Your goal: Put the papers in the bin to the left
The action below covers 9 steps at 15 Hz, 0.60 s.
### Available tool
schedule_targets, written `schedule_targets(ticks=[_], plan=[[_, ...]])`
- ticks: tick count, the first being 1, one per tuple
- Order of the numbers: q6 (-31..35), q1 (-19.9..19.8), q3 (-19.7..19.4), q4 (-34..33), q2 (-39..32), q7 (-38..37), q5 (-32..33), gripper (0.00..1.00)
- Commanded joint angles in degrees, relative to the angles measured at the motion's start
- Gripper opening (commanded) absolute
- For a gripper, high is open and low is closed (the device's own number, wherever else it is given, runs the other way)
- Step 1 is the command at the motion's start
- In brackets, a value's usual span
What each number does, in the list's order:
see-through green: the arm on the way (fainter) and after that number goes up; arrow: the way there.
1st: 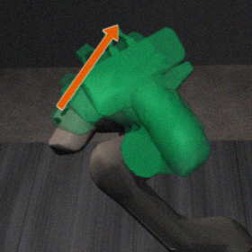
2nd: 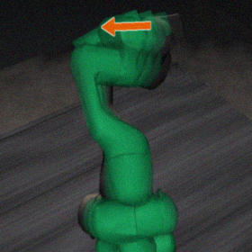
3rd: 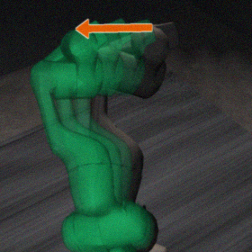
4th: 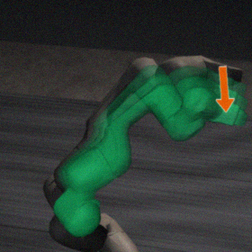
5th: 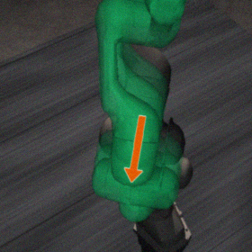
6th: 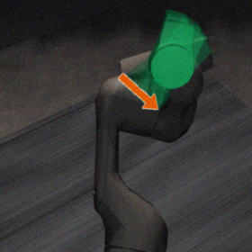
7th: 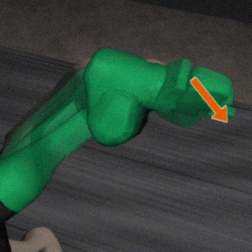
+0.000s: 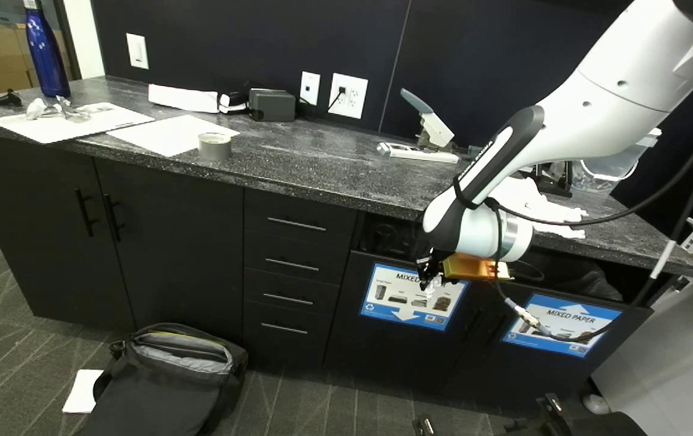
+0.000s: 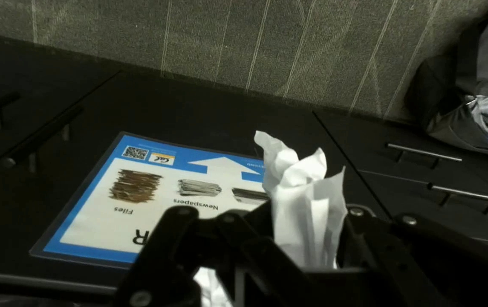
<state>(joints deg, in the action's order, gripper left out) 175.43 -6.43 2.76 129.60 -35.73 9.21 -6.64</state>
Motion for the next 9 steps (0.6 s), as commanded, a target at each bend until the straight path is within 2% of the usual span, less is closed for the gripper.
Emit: schedule_targets(ticks=[1, 9], plan=[[1.98, 0.20, -0.03, -6.03, -3.79, -1.76, 2.78, 0.19], [15.10, 0.29, -0.47, -14.06, -9.96, -3.69, 4.65, 0.19]])
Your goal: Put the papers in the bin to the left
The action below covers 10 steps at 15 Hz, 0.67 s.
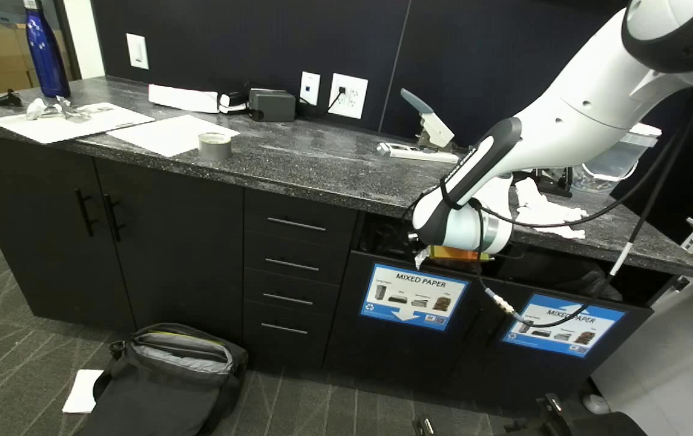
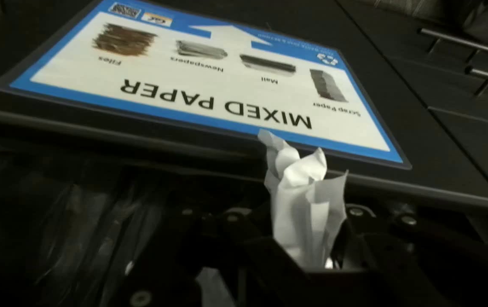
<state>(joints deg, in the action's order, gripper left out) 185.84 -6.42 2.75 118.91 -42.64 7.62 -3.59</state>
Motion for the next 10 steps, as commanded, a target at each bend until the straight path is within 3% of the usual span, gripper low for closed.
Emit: schedule_targets(ticks=[1, 5, 10], plan=[[6.11, -0.06, -0.28, -4.25, -4.09, -2.63, 1.54, 0.18], [16.06, 0.32, -1.13, -6.70, -8.53, -5.14, 1.07, 0.18], [22.11, 1.06, -2.44, -9.50, -12.30, -6.85, 0.52, 0.18]])
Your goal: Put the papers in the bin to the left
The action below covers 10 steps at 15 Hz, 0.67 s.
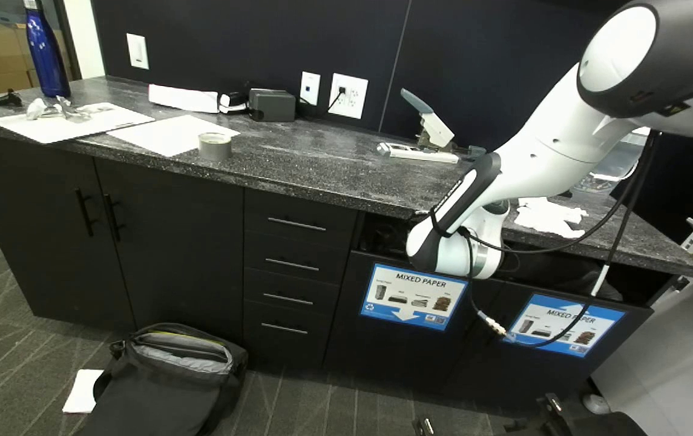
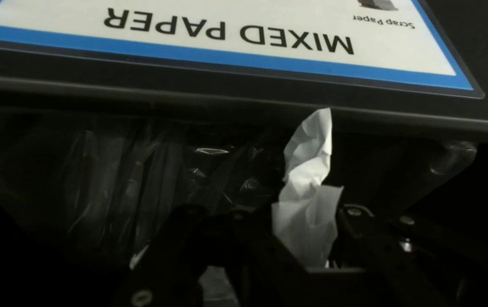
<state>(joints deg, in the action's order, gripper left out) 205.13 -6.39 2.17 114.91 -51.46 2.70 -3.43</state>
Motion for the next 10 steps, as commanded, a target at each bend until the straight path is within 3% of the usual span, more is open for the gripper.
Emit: schedule_targets(ticks=[1, 2, 4, 10], plan=[[3.14, 1.14, -2.13, -5.63, -3.63, -2.08, 0.23, 0.22], [3.51, 1.10, -2.23, -5.76, -4.00, -2.33, 0.14, 0.43], [3.79, 1.23, -2.70, -5.84, -4.13, -2.37, 0.26, 0.50], [4.36, 1.39, -3.26, -5.23, -3.68, -2.55, 0.16, 0.96]])
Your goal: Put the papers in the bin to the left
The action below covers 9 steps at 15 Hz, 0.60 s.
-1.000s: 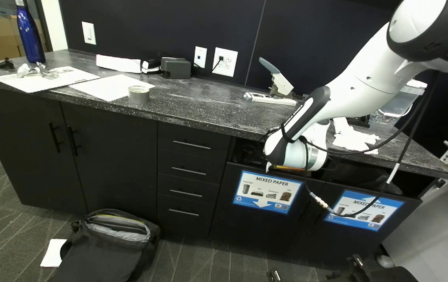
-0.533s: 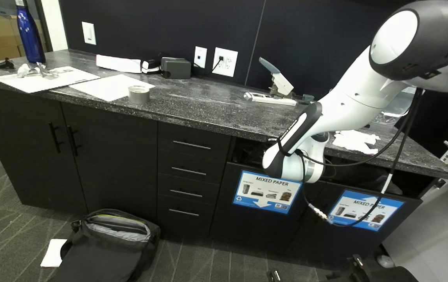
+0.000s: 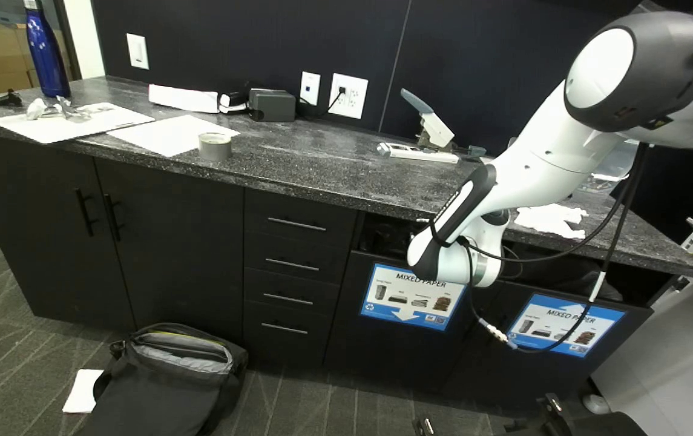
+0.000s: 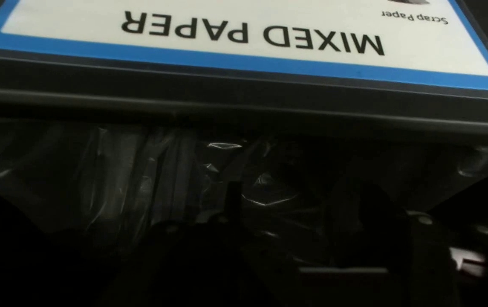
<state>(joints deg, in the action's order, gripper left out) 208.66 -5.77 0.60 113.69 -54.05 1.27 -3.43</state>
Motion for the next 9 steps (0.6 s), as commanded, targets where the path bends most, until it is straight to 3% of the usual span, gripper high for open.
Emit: schedule_targets(ticks=[1, 6, 9], plan=[[-0.87, 1.11, -1.95, -3.00, 0.04, -1.23, -0.48, 0.99], [-12.63, 4.14, -4.40, 4.75, 9.55, -0.62, -1.58, 1.00], [-26.85, 9.44, -9.29, 9.39, 18.28, -1.66, -2.75, 1.00]])
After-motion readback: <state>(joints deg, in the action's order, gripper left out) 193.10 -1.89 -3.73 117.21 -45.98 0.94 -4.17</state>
